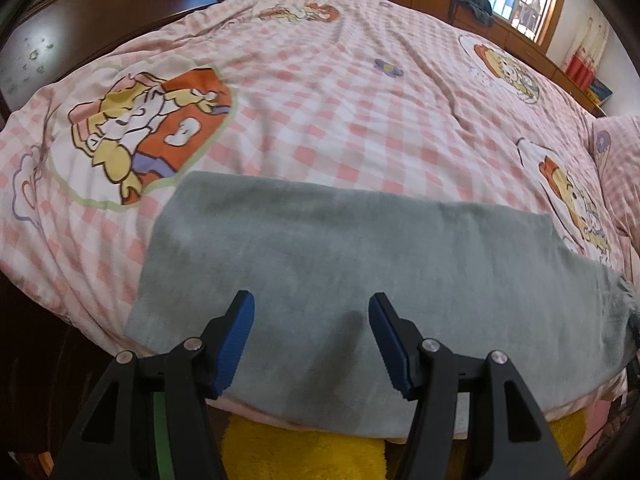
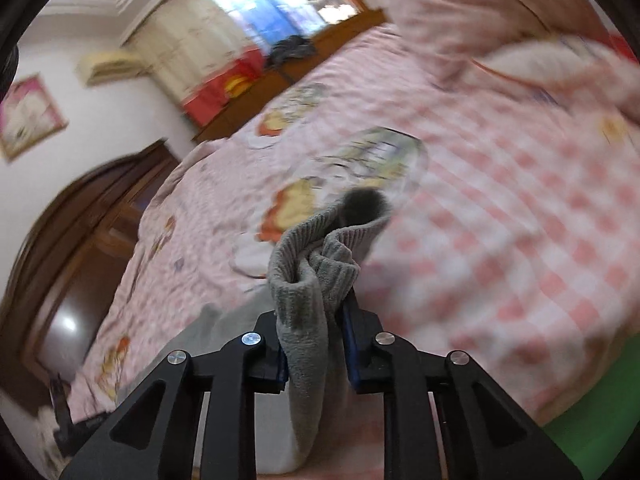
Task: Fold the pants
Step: 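Grasp the elastic waistband with the right tool and lift it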
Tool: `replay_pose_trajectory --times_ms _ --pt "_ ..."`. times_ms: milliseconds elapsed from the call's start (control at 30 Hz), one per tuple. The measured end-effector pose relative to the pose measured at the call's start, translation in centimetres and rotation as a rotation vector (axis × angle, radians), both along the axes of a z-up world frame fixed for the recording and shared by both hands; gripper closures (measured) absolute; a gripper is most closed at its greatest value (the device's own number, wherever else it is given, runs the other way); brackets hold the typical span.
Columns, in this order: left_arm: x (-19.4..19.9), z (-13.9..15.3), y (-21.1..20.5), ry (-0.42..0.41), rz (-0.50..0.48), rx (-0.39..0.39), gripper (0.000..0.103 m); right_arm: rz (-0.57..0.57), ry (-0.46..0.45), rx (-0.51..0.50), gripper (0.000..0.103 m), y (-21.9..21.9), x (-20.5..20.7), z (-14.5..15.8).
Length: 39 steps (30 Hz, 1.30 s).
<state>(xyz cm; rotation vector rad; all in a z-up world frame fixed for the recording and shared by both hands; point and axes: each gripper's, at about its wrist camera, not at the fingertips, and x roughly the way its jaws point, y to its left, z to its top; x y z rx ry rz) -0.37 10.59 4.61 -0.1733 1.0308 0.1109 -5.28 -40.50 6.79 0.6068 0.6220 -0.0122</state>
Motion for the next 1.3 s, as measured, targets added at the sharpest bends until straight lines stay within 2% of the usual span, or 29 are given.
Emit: replay_pose_trajectory --times_ms 267,533,833,1133,1300 --pt "-0.9 0.4 1.7 -0.009 0.012 0.011 0.04 0.204 -0.032 -0.118 0.082 8.0 2.1 4.6" --pt "-2.7 0.7 4.8 -0.023 0.033 0.005 0.04 0.381 -0.044 -0.154 0.082 16.1 4.1 5.9" --pt "-4.3 -0.2 8.5 -0.022 0.099 -0.038 0.04 0.537 -0.051 -0.157 0.082 25.0 5.8 5.9" --pt "-4.7 -1.0 10.8 -0.032 0.124 -0.083 0.04 0.673 -0.038 -0.188 0.082 33.8 5.6 4.3" --pt "-5.0 -0.8 12.2 -0.047 0.132 -0.09 0.04 0.761 -0.05 -0.275 0.082 39.2 4.5 3.6"
